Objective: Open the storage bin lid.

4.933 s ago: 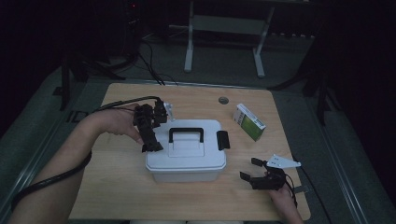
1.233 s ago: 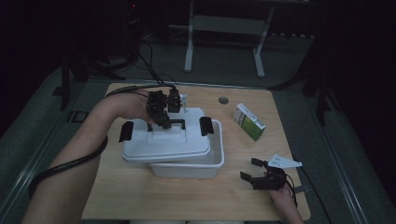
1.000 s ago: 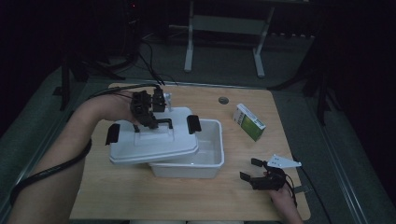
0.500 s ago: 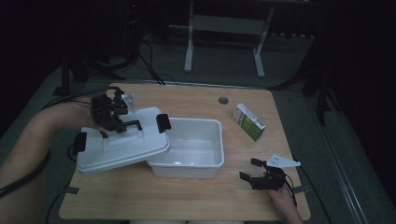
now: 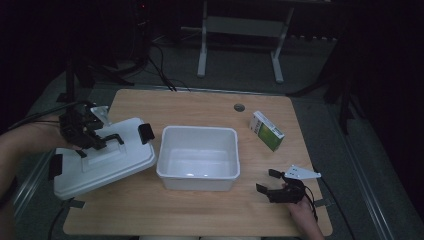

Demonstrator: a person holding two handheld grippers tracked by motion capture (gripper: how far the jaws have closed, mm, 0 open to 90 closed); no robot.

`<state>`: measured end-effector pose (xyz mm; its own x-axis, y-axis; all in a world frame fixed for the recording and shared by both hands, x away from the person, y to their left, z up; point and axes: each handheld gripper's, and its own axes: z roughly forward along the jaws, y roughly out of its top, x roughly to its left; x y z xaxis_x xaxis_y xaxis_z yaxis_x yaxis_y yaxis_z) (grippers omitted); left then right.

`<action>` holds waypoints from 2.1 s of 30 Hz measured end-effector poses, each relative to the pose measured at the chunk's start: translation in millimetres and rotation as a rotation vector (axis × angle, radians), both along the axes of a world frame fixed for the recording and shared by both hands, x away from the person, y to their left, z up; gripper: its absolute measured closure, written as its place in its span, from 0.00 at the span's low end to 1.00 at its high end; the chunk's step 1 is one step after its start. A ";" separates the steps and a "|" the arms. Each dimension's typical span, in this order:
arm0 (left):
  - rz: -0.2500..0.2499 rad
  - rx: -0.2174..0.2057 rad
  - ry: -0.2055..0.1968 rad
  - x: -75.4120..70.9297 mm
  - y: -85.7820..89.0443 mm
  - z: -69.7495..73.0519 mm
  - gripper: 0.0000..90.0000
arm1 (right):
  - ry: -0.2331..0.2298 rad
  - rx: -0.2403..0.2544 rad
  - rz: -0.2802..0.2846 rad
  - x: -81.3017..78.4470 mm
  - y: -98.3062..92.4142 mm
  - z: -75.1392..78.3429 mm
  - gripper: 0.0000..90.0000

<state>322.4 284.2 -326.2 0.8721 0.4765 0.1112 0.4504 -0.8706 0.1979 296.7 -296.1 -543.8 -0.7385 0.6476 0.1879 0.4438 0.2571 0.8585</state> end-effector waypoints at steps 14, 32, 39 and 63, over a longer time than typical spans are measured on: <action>0.062 -0.030 0.059 6.6 22.8 -53.3 0.93 | -0.001 -0.004 0.006 -2.2 0.3 -0.1 0.15; 0.107 -0.044 0.107 34.0 12.7 -127.5 0.93 | -0.002 -0.001 0.008 -4.5 -0.6 -1.0 0.15; 0.107 -0.038 0.137 40.5 5.6 -141.4 0.93 | 0.001 0.000 0.012 -5.2 -1.8 -1.3 0.15; 0.190 -0.002 0.122 52.4 6.9 -148.4 0.47 | 0.073 -0.012 0.036 -6.5 -7.7 9.7 0.13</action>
